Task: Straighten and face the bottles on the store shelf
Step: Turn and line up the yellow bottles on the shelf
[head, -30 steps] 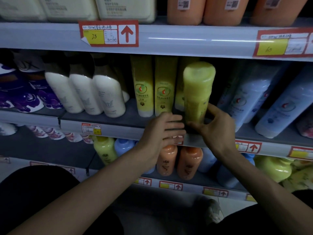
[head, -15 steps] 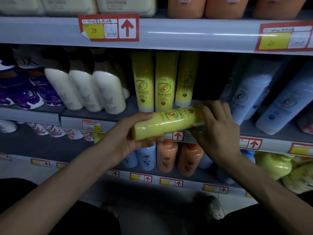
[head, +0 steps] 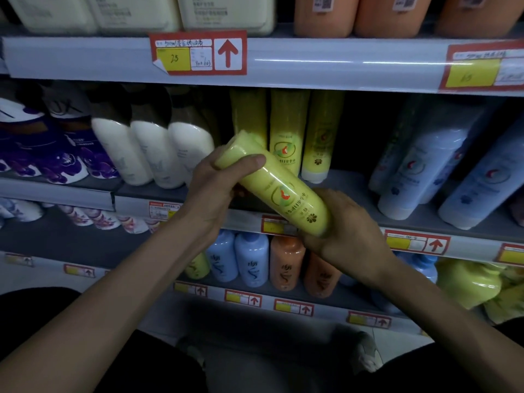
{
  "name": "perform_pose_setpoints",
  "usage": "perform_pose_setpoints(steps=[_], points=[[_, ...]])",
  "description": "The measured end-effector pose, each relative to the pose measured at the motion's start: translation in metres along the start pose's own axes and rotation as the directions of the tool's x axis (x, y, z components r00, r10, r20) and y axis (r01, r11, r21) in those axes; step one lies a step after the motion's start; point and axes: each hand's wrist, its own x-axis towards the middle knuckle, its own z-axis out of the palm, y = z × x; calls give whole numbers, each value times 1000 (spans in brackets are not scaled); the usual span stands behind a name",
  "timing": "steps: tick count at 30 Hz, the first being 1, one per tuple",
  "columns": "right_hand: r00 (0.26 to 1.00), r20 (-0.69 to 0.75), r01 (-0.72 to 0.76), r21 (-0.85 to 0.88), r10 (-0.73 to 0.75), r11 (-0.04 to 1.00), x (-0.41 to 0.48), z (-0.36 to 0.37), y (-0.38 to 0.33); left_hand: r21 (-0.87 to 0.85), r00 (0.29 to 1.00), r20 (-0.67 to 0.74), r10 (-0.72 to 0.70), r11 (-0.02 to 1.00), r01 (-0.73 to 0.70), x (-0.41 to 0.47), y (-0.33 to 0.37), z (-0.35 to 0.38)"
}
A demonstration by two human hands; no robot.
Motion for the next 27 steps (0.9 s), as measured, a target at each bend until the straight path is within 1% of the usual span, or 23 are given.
perform_pose_setpoints(steps=[2,4,6,9,11,12,14,17,20,23,27], points=[[998,54,-22,88,17,996,1,-1,-3,3,999,7,35,999,-35,3,2,8],[995,92,-50,133,38,990,2,-3,-4,11,998,29,55,998,-55,4,4,18],[995,73,-80,128,71,988,0,-4,-2,39,994,87,62,997,-66,2,4,27],[992,3,-129,111,130,985,-4,-6,1,94,980,188,69,992,-88,-5,1,40],[986,-30,-159,136,164,978,-7,-8,3,94,969,235,69,991,-94,-10,-4,45],[983,-41,-171,165,180,971,-7,-9,4,94,967,249,58,992,-83,-14,-8,45],[978,-64,-180,238,201,954,-7,-11,4,113,972,233,11,993,-38,-18,-16,43],[967,-84,-190,390,241,901,-3,-18,8,189,976,208,-65,982,25,-19,-30,39],[954,-112,-192,483,278,855,7,-20,16,239,965,247,-92,970,31,-20,-36,39],[943,-159,-192,460,293,867,18,-16,22,292,958,273,-90,956,7,-19,-43,42],[935,-158,-227,420,318,879,33,-7,24,316,956,273,-104,949,13,-13,-48,48]])
